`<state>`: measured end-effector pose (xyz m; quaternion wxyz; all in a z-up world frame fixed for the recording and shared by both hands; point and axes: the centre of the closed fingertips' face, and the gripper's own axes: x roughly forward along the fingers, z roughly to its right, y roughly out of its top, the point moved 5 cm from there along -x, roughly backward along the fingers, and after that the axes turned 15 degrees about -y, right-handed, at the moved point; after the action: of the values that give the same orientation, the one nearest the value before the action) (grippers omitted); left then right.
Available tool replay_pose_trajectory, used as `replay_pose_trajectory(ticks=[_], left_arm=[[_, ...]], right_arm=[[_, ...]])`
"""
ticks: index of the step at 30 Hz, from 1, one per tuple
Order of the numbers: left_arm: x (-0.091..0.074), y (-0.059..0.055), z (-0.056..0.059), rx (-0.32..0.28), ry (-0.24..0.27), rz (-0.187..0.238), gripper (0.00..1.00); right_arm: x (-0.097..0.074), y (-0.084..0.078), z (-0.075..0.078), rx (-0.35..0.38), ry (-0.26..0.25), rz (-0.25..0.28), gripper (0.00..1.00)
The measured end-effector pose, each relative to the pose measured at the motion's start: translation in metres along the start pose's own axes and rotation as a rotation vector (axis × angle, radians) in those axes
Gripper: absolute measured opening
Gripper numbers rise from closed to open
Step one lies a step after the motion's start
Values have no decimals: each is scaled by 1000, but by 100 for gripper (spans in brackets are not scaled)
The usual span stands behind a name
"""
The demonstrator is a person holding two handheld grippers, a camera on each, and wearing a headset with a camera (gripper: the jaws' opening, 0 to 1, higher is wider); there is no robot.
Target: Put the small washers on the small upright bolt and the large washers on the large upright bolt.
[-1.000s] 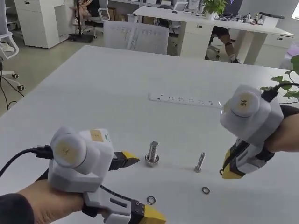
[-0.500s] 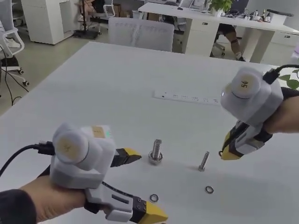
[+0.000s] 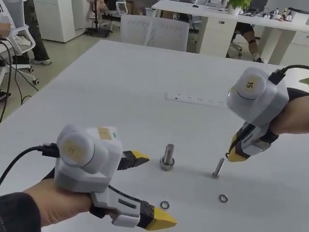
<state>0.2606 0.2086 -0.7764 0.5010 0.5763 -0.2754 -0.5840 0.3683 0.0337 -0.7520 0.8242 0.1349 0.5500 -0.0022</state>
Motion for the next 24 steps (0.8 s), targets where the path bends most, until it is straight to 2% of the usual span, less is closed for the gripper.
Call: replay_pose_trajectory(ticks=[24], left_arm=[[-2,-3,-3,-19,20,3,83]], right_arm=[[18,1,5,-27,30,-19,13]])
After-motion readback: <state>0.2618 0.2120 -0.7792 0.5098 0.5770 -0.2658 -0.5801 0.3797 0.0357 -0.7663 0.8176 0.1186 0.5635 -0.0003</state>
